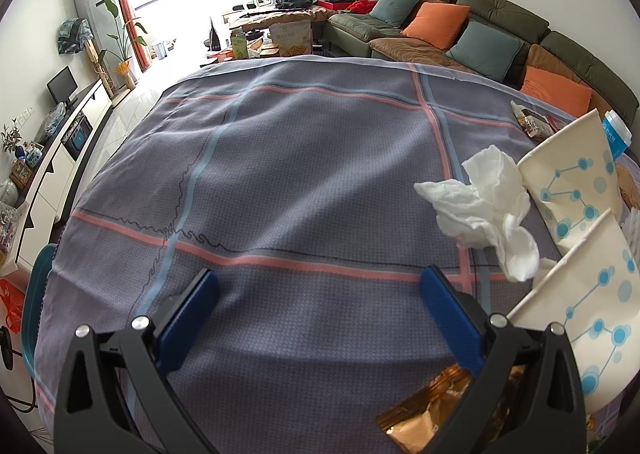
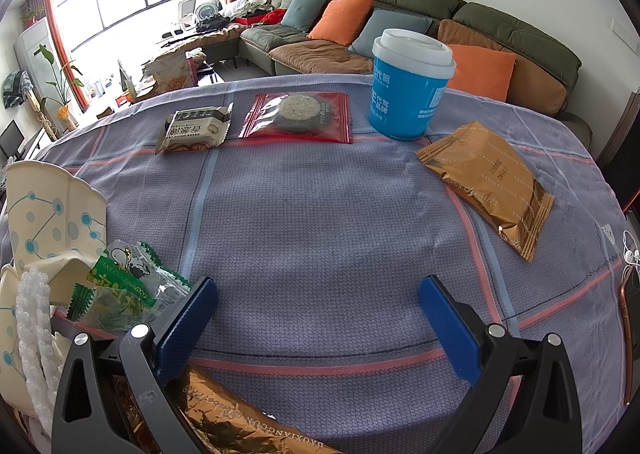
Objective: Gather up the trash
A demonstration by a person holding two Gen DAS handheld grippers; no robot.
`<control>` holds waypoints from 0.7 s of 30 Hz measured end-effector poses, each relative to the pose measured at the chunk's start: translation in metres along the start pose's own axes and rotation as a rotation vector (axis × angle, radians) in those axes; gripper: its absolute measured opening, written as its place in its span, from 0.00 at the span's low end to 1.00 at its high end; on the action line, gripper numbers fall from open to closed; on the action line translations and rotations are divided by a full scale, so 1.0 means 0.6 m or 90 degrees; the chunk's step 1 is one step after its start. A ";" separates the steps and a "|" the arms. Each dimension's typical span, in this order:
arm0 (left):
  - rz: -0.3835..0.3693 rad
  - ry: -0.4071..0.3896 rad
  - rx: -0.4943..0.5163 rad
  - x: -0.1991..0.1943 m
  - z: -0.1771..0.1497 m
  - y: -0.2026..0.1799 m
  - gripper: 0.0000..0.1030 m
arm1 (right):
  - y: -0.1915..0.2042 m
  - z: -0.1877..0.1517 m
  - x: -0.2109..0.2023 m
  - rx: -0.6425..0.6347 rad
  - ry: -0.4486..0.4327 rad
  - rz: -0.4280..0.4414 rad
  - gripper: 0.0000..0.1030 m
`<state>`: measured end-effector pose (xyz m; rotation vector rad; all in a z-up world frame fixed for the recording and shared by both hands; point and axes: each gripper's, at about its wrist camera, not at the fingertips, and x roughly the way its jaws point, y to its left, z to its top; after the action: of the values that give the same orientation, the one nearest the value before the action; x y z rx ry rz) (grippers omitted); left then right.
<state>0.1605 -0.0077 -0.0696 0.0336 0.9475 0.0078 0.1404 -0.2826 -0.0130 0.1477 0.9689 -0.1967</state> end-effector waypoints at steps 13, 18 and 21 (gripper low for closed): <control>-0.004 -0.002 -0.003 -0.001 -0.001 -0.001 0.97 | 0.000 0.000 0.000 0.000 0.000 0.000 0.98; 0.005 -0.018 -0.019 -0.010 -0.002 0.009 0.97 | 0.000 0.000 0.000 0.000 0.000 0.000 0.98; -0.003 -0.033 -0.028 -0.017 -0.003 0.014 0.97 | 0.000 0.001 0.000 0.000 0.000 0.000 0.98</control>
<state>0.1531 0.0008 -0.0619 -0.0085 0.8961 0.0239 0.1406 -0.2824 -0.0127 0.1476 0.9690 -0.1964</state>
